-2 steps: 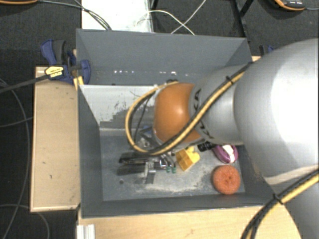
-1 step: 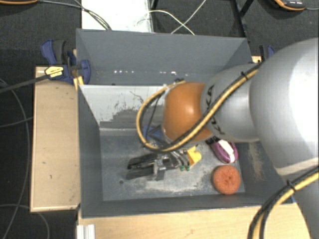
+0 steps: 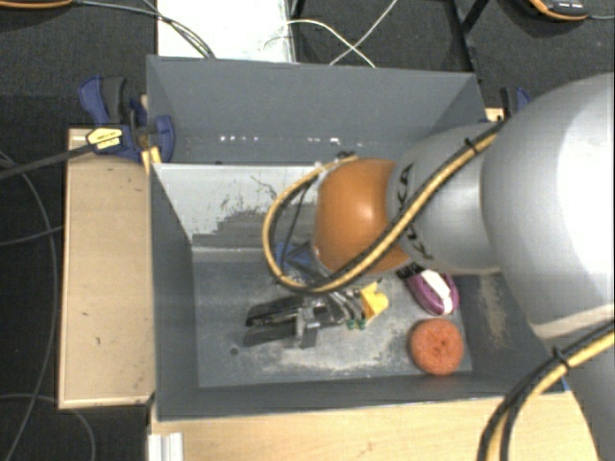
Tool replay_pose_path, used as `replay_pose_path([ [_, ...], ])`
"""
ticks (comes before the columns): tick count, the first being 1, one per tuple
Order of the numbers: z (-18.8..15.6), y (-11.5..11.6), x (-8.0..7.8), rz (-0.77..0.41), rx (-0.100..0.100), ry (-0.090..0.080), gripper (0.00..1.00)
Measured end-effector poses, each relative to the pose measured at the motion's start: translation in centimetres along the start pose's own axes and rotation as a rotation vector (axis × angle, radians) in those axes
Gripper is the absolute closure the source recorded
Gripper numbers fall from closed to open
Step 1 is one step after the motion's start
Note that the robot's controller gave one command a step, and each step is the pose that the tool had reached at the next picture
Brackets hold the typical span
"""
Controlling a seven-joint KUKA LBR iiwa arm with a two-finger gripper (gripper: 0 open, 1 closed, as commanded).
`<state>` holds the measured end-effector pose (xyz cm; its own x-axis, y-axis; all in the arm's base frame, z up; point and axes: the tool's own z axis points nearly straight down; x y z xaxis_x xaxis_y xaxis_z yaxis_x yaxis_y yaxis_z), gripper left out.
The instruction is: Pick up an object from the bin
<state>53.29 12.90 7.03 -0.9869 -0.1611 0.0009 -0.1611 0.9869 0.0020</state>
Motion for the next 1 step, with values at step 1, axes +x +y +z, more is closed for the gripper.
replay_pose_path([
  [1,-0.85,-0.01,0.18,0.001,0.000,0.003,1.00],
])
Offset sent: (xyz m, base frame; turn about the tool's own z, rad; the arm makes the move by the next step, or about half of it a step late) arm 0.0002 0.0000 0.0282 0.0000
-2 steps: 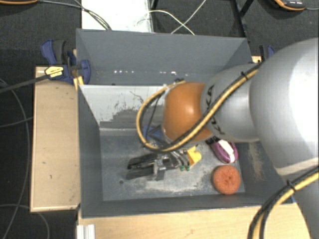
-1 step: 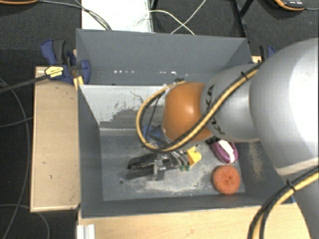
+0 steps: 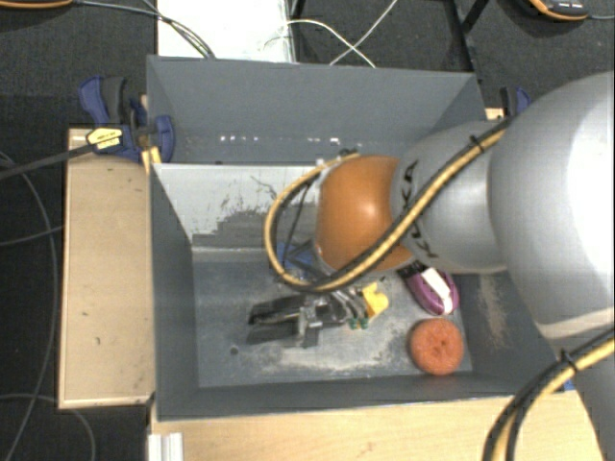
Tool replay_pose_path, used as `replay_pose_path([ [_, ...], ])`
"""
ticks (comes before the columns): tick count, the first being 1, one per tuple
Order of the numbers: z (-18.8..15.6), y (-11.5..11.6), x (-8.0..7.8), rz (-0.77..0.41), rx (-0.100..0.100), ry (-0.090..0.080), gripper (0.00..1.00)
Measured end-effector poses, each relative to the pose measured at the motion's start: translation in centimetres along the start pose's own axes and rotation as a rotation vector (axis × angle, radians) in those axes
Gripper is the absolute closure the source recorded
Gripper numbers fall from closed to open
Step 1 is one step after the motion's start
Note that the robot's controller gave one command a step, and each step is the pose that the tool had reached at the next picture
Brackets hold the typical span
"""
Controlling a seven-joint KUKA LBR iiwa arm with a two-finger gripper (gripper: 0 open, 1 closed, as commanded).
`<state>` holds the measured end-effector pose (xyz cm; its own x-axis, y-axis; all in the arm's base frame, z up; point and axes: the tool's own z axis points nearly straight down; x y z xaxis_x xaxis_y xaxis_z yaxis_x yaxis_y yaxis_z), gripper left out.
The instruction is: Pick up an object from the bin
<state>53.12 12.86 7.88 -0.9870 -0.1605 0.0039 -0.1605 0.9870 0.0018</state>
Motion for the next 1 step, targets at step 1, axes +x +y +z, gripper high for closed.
replay_pose_path([
  [1,-1.28,0.02,-0.17,0.000,-0.001,-0.005,1.00],
])
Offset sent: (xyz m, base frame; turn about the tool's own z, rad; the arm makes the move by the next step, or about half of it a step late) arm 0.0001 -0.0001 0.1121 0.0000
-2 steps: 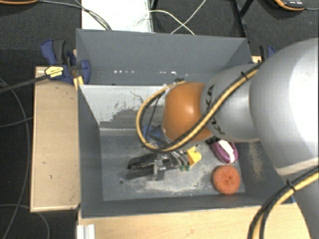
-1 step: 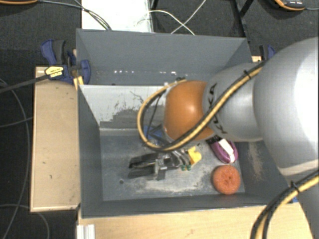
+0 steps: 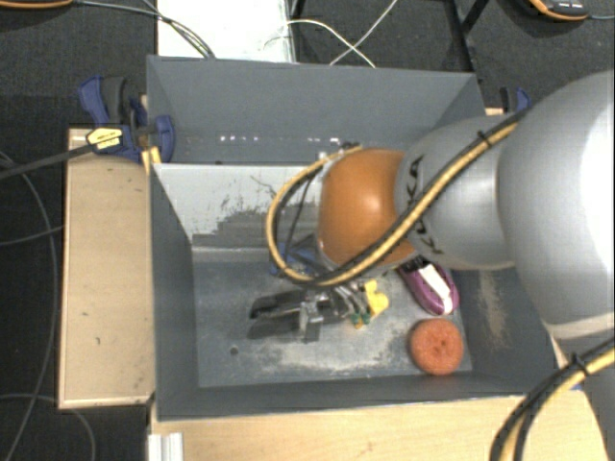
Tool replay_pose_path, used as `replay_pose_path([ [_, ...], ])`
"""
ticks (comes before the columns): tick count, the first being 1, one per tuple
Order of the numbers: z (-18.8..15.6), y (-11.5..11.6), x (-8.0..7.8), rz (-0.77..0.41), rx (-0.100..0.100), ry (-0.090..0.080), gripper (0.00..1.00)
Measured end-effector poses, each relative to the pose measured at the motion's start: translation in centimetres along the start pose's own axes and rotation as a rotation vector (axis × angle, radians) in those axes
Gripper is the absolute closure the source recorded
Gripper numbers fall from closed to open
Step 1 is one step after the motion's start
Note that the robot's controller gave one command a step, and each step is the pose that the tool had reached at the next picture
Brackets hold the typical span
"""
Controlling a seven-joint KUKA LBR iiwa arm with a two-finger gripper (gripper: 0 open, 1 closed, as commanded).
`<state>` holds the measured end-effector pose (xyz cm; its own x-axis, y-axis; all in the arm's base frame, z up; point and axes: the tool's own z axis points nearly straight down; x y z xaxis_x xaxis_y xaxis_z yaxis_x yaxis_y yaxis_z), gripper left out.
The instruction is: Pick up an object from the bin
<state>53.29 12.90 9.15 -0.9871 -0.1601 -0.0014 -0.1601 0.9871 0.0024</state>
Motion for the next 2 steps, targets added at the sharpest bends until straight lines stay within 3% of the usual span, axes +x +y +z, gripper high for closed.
replay_pose_path([
  [1,-1.1,0.0,0.2,0.000,0.001,0.009,1.00],
  [2,-3.2,0.0,0.2,0.001,0.001,0.006,1.00],
])
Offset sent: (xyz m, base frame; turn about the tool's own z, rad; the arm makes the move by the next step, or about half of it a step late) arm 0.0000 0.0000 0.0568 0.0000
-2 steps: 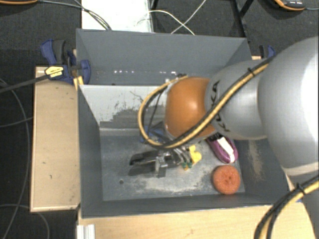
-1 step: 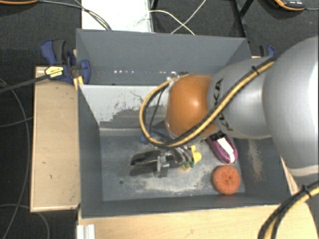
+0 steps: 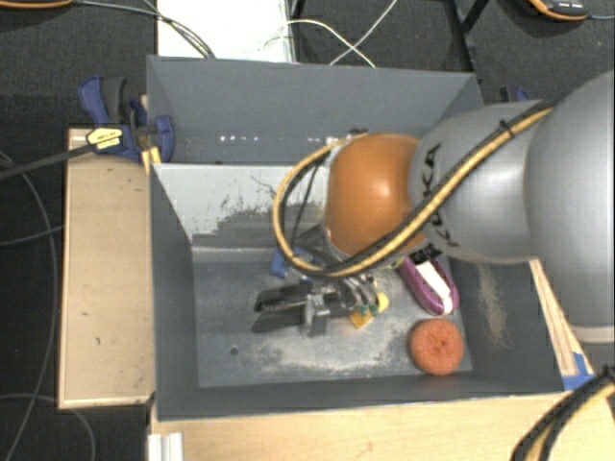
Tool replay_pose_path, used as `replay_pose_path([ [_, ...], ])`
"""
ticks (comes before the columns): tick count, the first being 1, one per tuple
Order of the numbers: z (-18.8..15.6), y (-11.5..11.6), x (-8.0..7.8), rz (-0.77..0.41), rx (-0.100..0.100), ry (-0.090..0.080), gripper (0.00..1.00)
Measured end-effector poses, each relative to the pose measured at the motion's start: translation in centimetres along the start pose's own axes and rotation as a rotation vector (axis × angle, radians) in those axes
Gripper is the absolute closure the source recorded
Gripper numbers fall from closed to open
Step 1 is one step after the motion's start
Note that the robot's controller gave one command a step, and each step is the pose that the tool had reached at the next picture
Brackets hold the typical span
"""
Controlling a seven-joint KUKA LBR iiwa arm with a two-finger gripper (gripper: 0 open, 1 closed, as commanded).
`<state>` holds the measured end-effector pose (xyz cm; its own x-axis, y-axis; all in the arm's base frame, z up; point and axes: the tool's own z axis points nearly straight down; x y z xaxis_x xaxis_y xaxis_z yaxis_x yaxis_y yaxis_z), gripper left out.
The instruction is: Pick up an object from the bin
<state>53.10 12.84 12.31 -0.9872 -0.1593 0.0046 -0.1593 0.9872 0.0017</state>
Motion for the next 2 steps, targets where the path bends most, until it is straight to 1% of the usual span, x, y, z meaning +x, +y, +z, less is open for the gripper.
replay_pose_path([
  [2,-3.2,0.0,0.0,0.001,0.000,-0.001,1.00],
])
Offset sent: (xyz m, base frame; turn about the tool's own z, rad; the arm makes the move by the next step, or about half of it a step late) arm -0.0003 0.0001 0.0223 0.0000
